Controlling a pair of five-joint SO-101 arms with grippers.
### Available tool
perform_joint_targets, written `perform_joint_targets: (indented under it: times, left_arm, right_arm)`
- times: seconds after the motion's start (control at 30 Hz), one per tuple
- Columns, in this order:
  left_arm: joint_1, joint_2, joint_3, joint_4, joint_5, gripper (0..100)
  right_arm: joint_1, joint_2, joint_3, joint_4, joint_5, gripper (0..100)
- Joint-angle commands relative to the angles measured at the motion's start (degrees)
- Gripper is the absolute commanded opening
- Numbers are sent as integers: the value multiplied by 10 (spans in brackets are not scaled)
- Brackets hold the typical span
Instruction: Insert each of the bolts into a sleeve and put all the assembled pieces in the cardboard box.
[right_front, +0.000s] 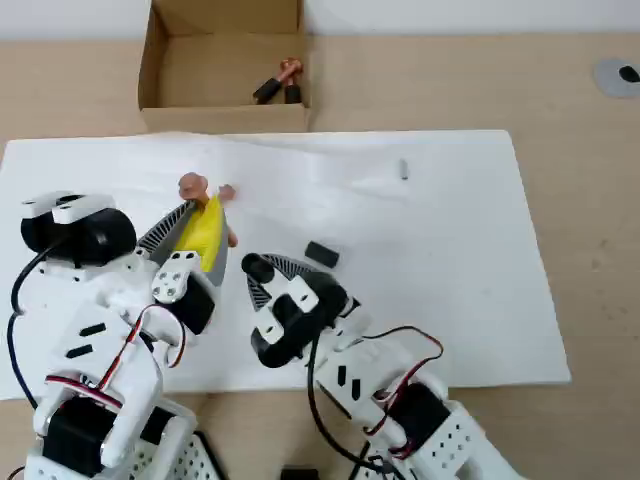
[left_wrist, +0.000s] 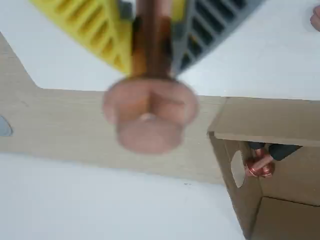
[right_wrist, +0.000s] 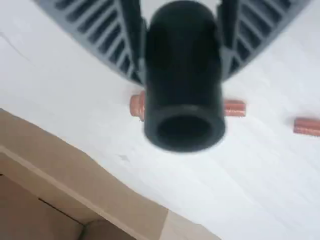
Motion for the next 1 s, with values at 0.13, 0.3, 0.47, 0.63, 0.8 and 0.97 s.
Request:
perform_joint_targets:
  times: [0.13, 0.3, 0.47, 0.63, 0.8, 0.97]
  left_arm:
    - [60, -7, -11, -12, 12, 5]
    - [71, -6, -11, -13, 8, 5]
    - [69, -6, -15, -13, 7, 5]
    - [69, -6, -11, -13, 6, 6]
    - [72, -2, -10, -13, 6, 6]
    - [74, -5, 16, -15, -33, 6]
  right_arm:
    - [25, -100, -1, -51, -59, 9]
    - [25, -100, -1, -55, -61, 9]
    - [25, -100, -1, -55, -88, 9]
    - [25, -100, -1, -54, -103, 9]
    - [25, -100, -1, -54, -105, 9]
    - [25, -100, -1, -54, -105, 9]
